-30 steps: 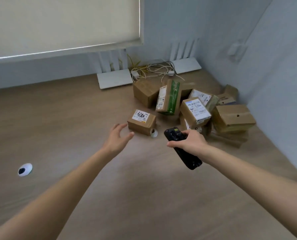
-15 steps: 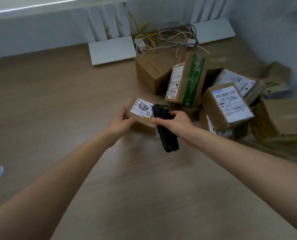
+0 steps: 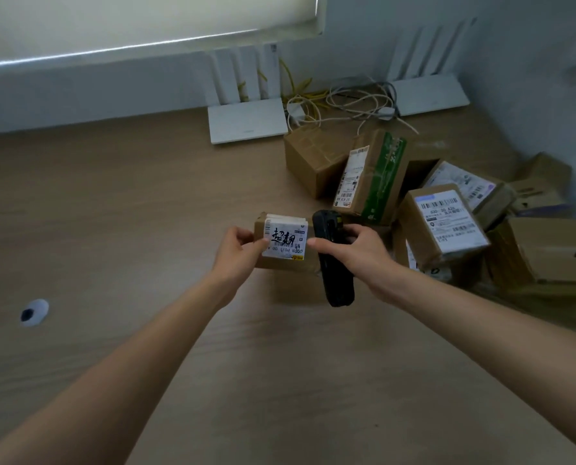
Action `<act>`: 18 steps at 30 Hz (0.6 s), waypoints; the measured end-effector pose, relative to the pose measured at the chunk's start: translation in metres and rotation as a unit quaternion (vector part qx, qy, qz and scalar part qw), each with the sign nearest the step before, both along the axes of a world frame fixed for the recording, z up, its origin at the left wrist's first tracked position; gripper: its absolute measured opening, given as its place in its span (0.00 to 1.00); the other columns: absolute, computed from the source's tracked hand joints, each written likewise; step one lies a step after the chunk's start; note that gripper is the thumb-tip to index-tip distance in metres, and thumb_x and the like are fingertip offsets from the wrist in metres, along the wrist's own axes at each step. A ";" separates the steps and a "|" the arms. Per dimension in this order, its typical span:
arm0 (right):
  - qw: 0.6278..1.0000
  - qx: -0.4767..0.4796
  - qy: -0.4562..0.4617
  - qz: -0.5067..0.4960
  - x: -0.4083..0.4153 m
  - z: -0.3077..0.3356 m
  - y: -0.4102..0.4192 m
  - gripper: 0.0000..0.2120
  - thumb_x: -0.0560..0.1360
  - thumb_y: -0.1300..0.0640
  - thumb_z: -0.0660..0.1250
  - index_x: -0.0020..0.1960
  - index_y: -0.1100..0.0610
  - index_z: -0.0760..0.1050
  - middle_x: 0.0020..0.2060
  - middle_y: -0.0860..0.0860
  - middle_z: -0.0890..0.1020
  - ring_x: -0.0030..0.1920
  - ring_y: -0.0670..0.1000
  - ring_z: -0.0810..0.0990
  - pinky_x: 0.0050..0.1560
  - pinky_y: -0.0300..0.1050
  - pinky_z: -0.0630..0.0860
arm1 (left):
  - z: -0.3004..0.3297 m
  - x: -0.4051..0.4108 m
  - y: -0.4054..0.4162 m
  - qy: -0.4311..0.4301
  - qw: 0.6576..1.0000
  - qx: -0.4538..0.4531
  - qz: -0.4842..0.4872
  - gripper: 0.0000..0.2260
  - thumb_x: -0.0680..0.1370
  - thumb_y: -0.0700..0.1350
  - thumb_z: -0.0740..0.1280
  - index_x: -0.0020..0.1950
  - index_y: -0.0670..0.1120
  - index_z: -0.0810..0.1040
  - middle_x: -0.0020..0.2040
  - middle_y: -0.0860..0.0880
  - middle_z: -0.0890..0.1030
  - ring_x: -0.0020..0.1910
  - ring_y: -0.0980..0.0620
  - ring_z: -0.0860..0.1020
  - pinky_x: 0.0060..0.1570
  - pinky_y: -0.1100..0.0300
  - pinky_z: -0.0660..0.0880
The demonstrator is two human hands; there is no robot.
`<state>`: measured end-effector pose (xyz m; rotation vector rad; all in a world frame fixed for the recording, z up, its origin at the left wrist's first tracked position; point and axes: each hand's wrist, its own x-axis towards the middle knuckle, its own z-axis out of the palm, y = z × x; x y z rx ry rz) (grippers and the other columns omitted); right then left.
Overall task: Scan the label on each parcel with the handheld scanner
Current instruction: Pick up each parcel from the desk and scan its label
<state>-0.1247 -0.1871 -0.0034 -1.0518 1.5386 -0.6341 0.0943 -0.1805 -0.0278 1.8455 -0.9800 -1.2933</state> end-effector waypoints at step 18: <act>0.987 -0.110 -0.008 0.116 0.056 0.200 0.233 0.28 0.67 0.48 0.83 0.63 0.55 0.78 0.50 0.50 0.86 0.47 0.45 0.84 0.34 0.33 0.76 | 0.190 0.082 0.278 0.045 0.988 -0.148 -0.015 0.29 0.74 0.46 0.77 0.71 0.62 0.73 0.54 0.45 0.81 0.56 0.49 0.81 0.54 0.54 0.81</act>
